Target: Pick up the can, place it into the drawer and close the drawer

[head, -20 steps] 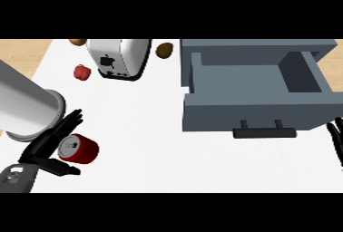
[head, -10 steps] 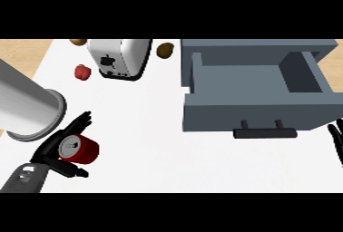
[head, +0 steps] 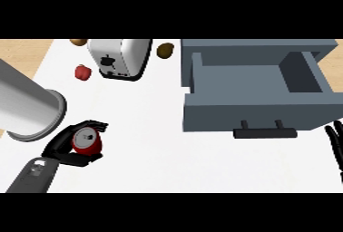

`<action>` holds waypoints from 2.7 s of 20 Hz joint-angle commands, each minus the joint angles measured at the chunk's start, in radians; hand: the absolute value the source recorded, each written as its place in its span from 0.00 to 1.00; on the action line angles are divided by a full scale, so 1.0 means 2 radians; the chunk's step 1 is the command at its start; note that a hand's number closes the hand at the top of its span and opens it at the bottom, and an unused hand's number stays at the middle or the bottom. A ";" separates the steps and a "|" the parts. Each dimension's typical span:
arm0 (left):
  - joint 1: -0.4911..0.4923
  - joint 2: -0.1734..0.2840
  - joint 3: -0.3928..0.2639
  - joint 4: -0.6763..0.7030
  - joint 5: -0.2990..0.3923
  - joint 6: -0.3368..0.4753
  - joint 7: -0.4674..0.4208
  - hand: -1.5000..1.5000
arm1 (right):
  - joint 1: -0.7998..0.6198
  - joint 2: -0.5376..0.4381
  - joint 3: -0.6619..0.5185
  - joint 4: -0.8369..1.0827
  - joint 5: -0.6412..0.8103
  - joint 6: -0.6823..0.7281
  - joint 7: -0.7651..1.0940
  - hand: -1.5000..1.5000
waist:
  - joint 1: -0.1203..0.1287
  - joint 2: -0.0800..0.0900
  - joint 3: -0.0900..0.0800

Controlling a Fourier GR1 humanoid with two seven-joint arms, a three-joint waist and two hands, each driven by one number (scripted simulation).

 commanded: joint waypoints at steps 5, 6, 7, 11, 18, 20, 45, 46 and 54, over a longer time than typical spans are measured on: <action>0.014 -0.016 -0.008 -0.051 0.037 -0.093 0.017 1.00 | 0.009 0.001 -0.007 -0.034 -0.016 -0.001 0.030 0.00 | 0.005 -0.002 0.000; 0.019 -0.026 -0.013 -0.079 0.044 -0.093 0.035 1.00 | -0.001 -0.010 -0.036 0.014 -0.025 0.007 -0.012 0.00 | 0.008 -0.003 0.000; 0.017 -0.034 -0.013 -0.084 0.047 -0.084 0.043 1.00 | -0.012 -0.010 -0.029 -0.007 -0.023 -0.004 0.022 0.00 | 0.007 -0.002 0.000; 0.033 -0.050 0.064 -0.087 0.110 0.028 0.087 1.00 | -0.002 -0.002 -0.017 -0.026 -0.021 -0.004 0.031 0.00 | 0.011 -0.002 0.000; -0.001 -0.111 0.124 -0.139 0.153 0.210 0.153 1.00 | 0.010 0.006 -0.005 -0.038 -0.010 -0.001 0.028 0.00 | 0.005 -0.002 0.000; 0.007 -0.138 0.102 -0.196 0.146 0.235 0.175 1.00 | 0.004 -0.006 -0.030 -0.036 -0.034 0.003 0.033 0.00 | 0.006 -0.002 0.000; -0.174 -0.177 -0.093 -0.419 0.099 0.410 0.500 1.00 | -0.022 0.002 -0.016 -0.024 -0.006 -0.015 0.027 0.00 | -0.001 0.001 0.000; -0.179 -0.177 -0.109 -0.447 0.099 0.421 0.526 1.00 | 0.043 0.006 -0.025 -0.072 -0.040 0.014 0.024 0.00 | -0.005 -0.001 0.000; -0.316 -0.177 -0.148 -0.349 0.133 0.499 0.551 1.00 | 0.003 -0.002 -0.034 -0.030 -0.018 0.003 0.023 0.00 | -0.006 0.000 0.000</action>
